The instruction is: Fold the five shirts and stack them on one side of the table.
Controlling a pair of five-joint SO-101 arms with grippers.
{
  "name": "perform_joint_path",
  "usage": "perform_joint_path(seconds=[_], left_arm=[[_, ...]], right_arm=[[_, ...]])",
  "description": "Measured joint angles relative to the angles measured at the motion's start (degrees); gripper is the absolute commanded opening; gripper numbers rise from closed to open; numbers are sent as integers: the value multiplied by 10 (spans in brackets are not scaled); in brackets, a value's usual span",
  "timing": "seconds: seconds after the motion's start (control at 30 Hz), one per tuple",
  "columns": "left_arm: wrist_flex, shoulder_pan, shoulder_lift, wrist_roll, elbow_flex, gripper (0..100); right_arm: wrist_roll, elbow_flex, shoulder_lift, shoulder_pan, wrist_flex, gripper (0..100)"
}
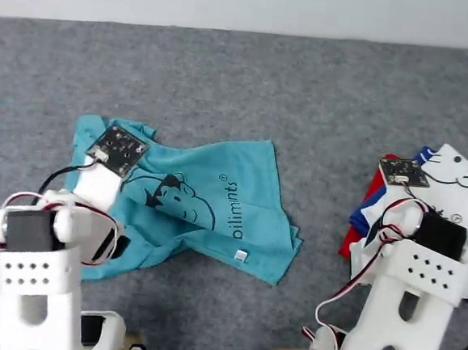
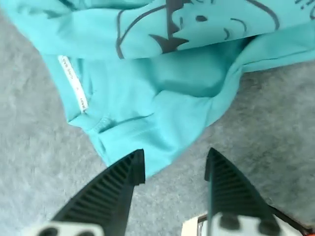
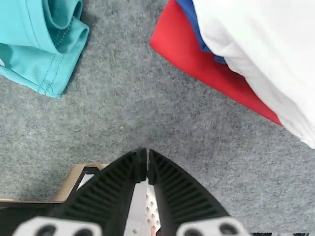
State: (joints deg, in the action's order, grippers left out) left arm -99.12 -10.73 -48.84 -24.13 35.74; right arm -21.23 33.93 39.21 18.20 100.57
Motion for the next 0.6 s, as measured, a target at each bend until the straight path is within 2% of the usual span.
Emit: perform_joint_path(seconds=[0.2,0.33,0.6], left_arm=[[5,-113,70,-62,0,206],[67,-197,164,-101,0,210],[173,-227,318,-142,0,211]], right_arm=[[0,0,0,0,0,11],[0,0,0,0,-2,11],[0,0,0,0,-4,11]])
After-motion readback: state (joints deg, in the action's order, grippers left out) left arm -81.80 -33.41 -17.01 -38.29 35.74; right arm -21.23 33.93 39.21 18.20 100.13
